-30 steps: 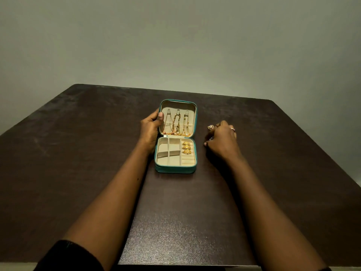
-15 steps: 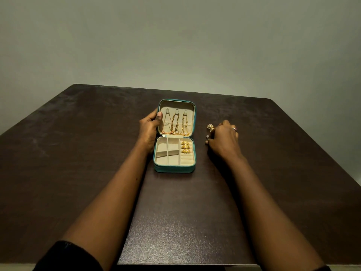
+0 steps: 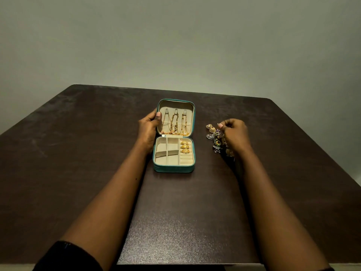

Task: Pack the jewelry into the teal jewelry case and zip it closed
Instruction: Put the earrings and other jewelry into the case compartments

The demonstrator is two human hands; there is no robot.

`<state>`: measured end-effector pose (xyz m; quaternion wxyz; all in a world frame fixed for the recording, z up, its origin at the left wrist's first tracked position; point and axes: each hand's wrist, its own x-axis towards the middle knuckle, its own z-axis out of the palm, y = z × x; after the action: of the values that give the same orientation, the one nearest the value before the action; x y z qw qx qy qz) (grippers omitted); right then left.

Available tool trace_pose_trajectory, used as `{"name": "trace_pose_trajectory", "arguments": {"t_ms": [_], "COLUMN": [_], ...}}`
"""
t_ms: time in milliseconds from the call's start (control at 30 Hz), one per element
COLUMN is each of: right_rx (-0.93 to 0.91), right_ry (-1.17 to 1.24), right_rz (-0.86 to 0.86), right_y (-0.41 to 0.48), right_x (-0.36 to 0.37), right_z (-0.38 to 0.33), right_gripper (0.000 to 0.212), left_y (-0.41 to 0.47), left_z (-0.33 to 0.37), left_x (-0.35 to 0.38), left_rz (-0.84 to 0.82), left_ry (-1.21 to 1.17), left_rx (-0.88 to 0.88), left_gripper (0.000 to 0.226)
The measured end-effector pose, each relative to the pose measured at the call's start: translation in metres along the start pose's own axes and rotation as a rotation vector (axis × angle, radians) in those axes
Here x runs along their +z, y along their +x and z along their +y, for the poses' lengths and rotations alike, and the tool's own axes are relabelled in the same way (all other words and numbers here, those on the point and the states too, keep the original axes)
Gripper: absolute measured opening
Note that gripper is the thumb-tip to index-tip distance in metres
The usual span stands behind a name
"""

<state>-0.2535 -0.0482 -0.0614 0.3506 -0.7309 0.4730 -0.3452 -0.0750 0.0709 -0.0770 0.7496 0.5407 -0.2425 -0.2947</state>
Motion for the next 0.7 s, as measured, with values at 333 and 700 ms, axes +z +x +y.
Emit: {"name": "trace_pose_trajectory", "arguments": {"t_ms": [333,700], "right_rx": [0.203,0.161], "right_ry": [0.738,0.919], "right_rz": [-0.045,-0.241], "right_y": [-0.006,-0.016], "right_x": [-0.009,-0.005], "right_z": [-0.004,-0.019], "right_gripper": [0.017,0.023], "left_y": [0.002,0.002], "left_z": [-0.002,-0.001], "left_x": [-0.001,-0.001], "left_rz": [-0.001,0.006], "left_ry": [-0.005,-0.011], "left_rx": [-0.009,-0.014], "left_gripper": [0.036,0.036]}}
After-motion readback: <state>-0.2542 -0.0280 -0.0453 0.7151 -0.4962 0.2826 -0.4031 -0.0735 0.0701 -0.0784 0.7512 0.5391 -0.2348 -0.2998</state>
